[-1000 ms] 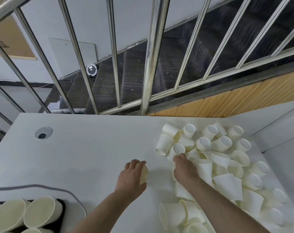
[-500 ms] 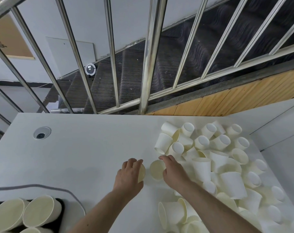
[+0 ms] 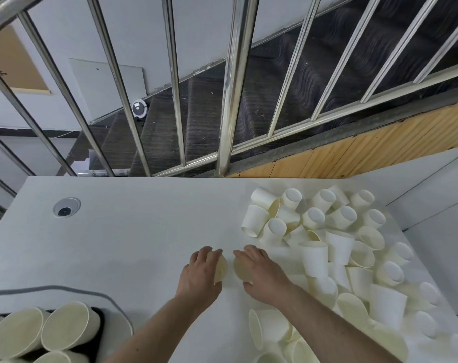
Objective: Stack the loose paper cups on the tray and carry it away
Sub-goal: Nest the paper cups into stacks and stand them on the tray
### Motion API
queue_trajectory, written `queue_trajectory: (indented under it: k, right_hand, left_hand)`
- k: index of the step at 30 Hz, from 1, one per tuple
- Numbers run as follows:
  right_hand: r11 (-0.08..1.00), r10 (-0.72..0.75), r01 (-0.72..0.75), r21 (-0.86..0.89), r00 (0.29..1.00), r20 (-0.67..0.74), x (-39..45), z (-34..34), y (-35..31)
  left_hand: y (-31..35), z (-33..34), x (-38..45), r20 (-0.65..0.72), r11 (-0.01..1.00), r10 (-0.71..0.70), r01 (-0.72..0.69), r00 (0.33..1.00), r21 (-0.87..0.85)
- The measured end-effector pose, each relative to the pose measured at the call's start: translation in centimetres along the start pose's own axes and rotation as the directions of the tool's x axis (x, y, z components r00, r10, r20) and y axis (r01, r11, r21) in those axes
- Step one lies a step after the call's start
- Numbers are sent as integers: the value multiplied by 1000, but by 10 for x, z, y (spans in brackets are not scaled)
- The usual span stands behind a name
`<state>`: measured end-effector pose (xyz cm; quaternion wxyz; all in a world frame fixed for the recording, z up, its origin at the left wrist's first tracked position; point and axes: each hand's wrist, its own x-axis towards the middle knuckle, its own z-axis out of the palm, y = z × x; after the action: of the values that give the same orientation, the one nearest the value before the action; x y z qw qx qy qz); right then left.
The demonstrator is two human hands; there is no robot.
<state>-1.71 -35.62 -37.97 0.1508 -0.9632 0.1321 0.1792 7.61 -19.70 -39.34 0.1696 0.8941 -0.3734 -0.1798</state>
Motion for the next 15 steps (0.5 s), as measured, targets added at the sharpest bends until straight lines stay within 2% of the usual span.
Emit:
queue_trajectory:
  k: [15]
  right_hand:
    - [998, 19, -8, 66, 986, -167, -31, -9, -19]
  left_hand:
    - [7, -12, -30, -94, 999, 4, -8, 996, -41]
